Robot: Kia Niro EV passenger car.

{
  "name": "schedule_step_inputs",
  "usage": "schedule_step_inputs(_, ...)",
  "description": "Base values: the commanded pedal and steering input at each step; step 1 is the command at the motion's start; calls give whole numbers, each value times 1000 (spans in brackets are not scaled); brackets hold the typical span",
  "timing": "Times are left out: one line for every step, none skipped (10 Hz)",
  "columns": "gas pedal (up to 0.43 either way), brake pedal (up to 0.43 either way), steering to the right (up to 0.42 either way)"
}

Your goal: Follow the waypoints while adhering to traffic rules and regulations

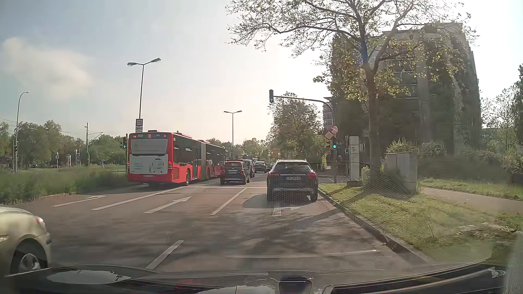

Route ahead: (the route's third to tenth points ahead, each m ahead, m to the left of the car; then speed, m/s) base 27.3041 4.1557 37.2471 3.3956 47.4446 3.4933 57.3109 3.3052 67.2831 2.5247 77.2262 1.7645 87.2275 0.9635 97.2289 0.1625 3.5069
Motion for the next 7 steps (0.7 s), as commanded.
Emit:
schedule_step_inputs(110,0,9)
schedule_step_inputs(110,0,9)
schedule_step_inputs(118,0,9)
schedule_step_inputs(118,0,9)
schedule_step_inputs(118,0,9)
schedule_step_inputs(118,0,9)
schedule_step_inputs(130,0,9)
